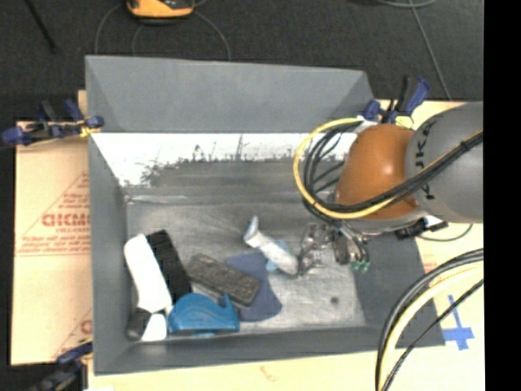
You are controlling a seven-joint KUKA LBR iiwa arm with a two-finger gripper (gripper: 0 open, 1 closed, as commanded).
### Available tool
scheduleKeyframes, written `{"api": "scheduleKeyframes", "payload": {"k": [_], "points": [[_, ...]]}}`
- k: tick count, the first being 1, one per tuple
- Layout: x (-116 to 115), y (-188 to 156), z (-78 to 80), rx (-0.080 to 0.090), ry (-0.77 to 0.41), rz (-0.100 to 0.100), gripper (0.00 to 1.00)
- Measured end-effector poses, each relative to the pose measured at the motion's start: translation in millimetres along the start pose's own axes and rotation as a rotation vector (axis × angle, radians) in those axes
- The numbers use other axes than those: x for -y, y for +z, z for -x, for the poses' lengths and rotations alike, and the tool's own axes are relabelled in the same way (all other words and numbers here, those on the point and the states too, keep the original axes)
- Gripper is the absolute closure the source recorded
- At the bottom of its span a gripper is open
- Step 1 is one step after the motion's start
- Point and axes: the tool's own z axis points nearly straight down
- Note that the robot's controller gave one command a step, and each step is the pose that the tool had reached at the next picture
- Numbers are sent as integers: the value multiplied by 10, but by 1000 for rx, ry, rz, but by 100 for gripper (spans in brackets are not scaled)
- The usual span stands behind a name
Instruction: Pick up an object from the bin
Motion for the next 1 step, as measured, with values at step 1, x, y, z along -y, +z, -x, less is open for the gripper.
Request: {"api": "scheduleKeyframes", "payload": {"k": [1], "points": [[87, -117, -25, 4, -30, 0, 100]]}}
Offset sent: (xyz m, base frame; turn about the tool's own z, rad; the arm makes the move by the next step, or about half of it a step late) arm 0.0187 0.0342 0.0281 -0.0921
